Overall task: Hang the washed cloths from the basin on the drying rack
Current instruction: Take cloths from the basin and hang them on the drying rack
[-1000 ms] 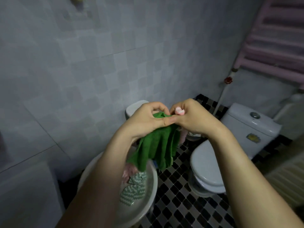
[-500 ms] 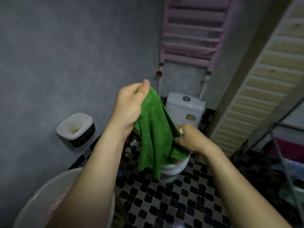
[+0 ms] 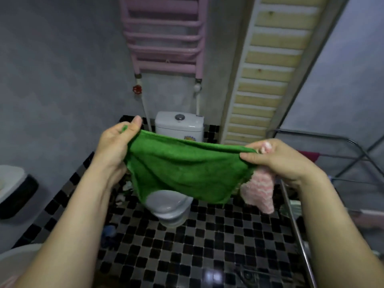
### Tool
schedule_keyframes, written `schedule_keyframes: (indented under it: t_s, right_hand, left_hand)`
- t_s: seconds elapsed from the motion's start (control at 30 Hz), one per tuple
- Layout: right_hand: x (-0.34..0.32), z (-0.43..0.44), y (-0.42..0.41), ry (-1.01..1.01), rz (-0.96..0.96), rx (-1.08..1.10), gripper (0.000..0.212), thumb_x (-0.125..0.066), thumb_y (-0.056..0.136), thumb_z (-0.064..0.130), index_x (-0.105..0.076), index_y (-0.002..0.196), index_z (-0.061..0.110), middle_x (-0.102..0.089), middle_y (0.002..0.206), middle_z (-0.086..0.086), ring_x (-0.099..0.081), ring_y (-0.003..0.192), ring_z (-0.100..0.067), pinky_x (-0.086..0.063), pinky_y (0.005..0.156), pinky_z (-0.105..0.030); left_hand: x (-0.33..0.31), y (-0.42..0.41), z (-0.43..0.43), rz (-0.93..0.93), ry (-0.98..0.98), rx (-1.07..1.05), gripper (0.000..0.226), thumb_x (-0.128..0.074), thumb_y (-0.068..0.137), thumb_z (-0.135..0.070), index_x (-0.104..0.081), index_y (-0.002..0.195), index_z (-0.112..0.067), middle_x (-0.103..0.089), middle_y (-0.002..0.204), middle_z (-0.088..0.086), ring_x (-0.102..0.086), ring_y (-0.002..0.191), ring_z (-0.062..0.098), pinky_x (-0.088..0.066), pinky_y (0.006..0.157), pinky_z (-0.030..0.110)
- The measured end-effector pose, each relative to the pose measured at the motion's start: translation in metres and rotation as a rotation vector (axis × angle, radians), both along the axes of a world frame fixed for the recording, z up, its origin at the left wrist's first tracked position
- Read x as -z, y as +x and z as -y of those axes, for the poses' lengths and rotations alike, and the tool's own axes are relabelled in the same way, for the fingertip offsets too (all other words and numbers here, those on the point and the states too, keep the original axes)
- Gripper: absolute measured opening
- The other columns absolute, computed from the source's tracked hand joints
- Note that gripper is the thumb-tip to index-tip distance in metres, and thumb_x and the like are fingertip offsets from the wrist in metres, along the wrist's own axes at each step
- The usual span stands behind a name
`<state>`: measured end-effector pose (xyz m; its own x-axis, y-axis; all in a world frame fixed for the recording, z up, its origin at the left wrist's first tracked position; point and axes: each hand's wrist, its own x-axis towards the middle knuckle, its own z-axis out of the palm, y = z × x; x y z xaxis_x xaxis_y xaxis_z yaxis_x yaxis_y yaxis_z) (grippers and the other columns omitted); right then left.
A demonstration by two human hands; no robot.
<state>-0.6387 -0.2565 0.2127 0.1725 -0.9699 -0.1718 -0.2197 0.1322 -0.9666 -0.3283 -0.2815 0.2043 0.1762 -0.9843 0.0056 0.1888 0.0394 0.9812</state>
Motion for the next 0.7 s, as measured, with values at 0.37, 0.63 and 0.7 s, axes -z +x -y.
schedule_keyframes:
  t_s: [0.37, 0.63, 0.7]
  right_hand:
    - [0.007, -0.065, -0.004, -0.038, 0.561, 0.058, 0.023, -0.059, 0.085, 0.005, -0.066, 0.104, -0.006, -0.066, 0.103, -0.027, -0.065, 0.097, -0.033, -0.052, 0.093, -0.041]
    - [0.015, -0.15, 0.006, -0.122, 0.571, 0.414, 0.027, -0.06, 0.083, 0.006, -0.066, 0.106, -0.006, -0.068, 0.1, -0.025, -0.067, 0.091, -0.031, -0.054, 0.088, -0.038]
    - [0.014, -0.177, 0.005, -0.142, 0.554, 0.49, 0.03, -0.062, 0.081, 0.01, -0.064, 0.107, -0.005, -0.067, 0.1, -0.024, -0.065, 0.091, -0.031, -0.053, 0.089, -0.039]
  left_hand:
    - [-0.007, -0.129, -0.038, 0.38, -0.089, 0.813, 0.038, -0.074, 0.073, -0.032, -0.07, 0.109, -0.02, -0.074, 0.105, 0.004, -0.069, 0.097, 0.012, -0.053, 0.083, 0.02]
    - [0.001, -0.152, -0.094, 0.366, -0.199, 0.791, 0.017, -0.072, 0.085, -0.026, -0.076, 0.072, -0.015, -0.073, 0.07, 0.007, -0.065, 0.065, 0.017, -0.051, 0.062, 0.033]
    - [-0.001, -0.156, -0.113, 0.328, -0.203, 0.827, 0.025, -0.066, 0.089, -0.027, -0.075, 0.069, -0.014, -0.07, 0.067, 0.004, -0.06, 0.063, 0.013, -0.046, 0.061, 0.029]
